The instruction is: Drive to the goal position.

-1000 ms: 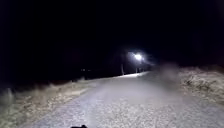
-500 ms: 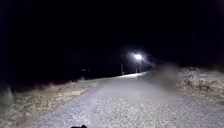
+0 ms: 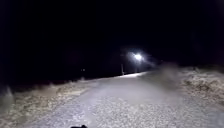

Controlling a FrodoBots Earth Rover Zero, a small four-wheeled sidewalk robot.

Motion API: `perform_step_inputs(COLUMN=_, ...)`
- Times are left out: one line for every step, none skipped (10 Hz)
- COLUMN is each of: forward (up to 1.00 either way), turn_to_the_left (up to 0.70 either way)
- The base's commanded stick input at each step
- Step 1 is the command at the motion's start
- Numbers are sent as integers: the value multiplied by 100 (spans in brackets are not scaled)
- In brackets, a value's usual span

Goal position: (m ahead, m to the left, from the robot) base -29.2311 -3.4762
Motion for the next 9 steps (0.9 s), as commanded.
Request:
perform_step_inputs(forward=0, turn_to_the_left=-100)
perform_step_inputs(forward=0, turn_to_the_left=-100)
perform_step_inputs(forward=-2, turn_to_the_left=-86)
perform_step_inputs(forward=-9, turn_to_the_left=-35)
perform_step_inputs(forward=-59, turn_to_the_left=-29)
perform_step_inputs(forward=-83, turn_to_the_left=-33)
perform_step_inputs(forward=-87, turn_to_the_left=-35)
perform_step_inputs(forward=-87, turn_to_the_left=-35)
perform_step_inputs(forward=-87, turn_to_the_left=-35)
